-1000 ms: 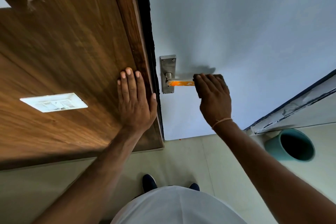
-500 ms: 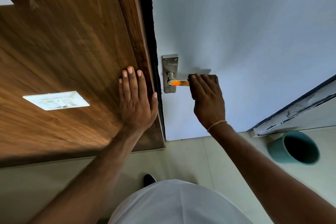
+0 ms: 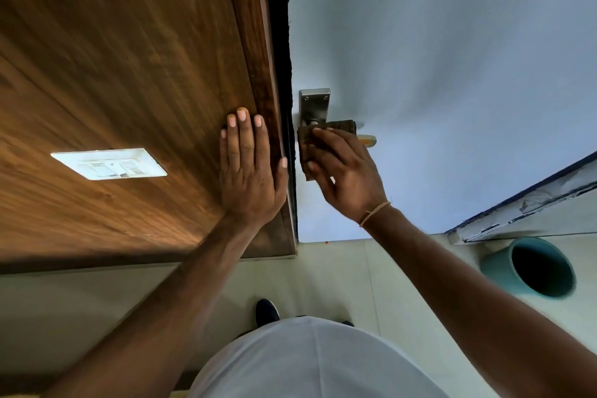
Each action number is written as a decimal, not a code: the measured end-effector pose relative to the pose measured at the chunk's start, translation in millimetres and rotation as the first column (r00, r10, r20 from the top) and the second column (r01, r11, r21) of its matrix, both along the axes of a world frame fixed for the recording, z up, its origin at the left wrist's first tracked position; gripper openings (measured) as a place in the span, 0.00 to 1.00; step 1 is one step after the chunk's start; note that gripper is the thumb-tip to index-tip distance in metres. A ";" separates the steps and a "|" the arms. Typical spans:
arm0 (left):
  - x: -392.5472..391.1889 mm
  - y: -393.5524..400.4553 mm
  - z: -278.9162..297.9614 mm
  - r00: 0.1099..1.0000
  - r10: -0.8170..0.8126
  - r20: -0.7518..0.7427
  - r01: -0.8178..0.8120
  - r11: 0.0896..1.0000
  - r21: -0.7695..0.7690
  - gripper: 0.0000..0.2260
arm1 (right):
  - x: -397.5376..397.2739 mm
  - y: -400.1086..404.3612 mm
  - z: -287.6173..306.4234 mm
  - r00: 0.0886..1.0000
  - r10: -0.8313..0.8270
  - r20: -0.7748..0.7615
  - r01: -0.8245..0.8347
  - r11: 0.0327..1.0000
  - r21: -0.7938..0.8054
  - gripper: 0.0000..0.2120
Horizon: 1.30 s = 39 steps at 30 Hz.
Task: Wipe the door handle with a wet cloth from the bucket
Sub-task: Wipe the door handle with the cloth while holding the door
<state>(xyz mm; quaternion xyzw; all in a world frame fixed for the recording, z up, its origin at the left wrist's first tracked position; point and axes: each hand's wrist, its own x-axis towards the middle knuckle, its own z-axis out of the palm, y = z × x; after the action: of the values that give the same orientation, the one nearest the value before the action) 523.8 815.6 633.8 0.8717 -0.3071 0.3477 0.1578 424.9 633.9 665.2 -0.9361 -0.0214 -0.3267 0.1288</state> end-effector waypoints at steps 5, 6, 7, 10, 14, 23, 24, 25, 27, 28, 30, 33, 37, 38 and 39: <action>-2.8 -0.9 1.2 1.000 -0.002 -0.015 0.002 1.000 0.000 0.38 | 28.1 -7.4 -2.6 0.996 -0.012 0.093 0.018 0.997 -0.070 0.05; -2.9 -1.1 1.4 1.000 -0.001 -0.014 0.001 1.000 0.000 0.38 | 31.9 -7.9 -3.2 0.995 -0.002 0.102 0.009 0.997 -0.073 0.05; -2.6 -0.9 1.5 1.000 0.002 -0.013 -0.002 1.000 0.001 0.38 | 33.8 -9.2 -3.2 0.994 0.010 0.109 -0.002 0.997 -0.081 0.04; -2.0 -1.1 1.5 1.000 0.013 -0.004 -0.012 1.000 0.005 0.38 | 29.1 -22.6 -6.7 0.991 0.036 0.127 -0.022 0.994 -0.107 0.03; -0.2 -1.0 0.2 1.000 0.016 0.011 -0.016 1.000 0.013 0.39 | 10.1 -47.3 -11.4 0.987 -0.005 0.161 0.011 0.999 -0.035 0.03; -3.5 -4.6 0.7 0.999 0.041 0.013 -0.041 0.999 0.010 0.38 | 34.5 -10.5 -1.1 0.993 0.048 0.106 -0.042 0.997 -0.057 0.06; -3.2 -4.2 0.9 0.999 0.042 0.013 -0.042 0.999 0.011 0.38 | 30.6 -16.6 -2.1 0.993 0.047 0.108 -0.042 0.998 -0.052 0.05; -3.1 -3.8 0.6 0.999 0.043 0.010 -0.043 0.999 0.013 0.38 | 24.8 -25.2 -3.8 0.993 0.037 0.115 -0.032 0.999 -0.042 0.05; -2.9 -3.9 0.6 0.999 0.048 0.007 -0.048 0.999 0.018 0.38 | 13.1 -43.6 -7.8 0.990 -0.002 0.144 0.003 1.000 -0.009 0.03; -2.5 -4.2 0.9 0.999 0.048 0.006 -0.048 0.999 0.017 0.38 | 9.2 -49.8 -8.8 0.988 -0.025 0.151 0.024 1.000 0.008 0.03; -2.8 -5.0 1.4 0.999 0.053 0.012 -0.053 0.999 0.009 0.37 | 9.2 -50.2 -9.1 0.988 -0.060 0.144 0.055 0.998 0.036 0.04; -1.8 -7.1 2.0 0.997 0.069 0.026 -0.069 0.998 -0.003 0.37 | 20.3 -25.1 -3.7 0.992 -0.082 0.099 0.080 0.996 0.033 0.03; -6.5 -10.5 3.3 0.997 0.079 0.015 -0.079 0.997 -0.016 0.36 | 16.7 -26.0 -1.1 0.993 -0.053 0.102 0.052 0.999 0.010 0.03; -7.3 -10.7 3.6 0.997 0.076 0.010 -0.076 0.997 -0.019 0.36 | 10.8 -35.4 -2.6 0.992 -0.059 0.114 0.057 0.998 0.014 0.03; -8.0 -10.5 3.6 0.997 0.075 0.001 -0.075 0.997 -0.018 0.36 | 3.8 -45.8 -4.8 0.989 -0.076 0.127 0.074 0.997 0.021 0.03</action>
<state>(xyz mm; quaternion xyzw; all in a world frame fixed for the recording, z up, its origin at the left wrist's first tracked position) 515.8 805.1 637.4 0.8809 -0.2714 0.3566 0.1522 428.7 588.2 660.4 -0.9123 0.0081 -0.3906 0.1225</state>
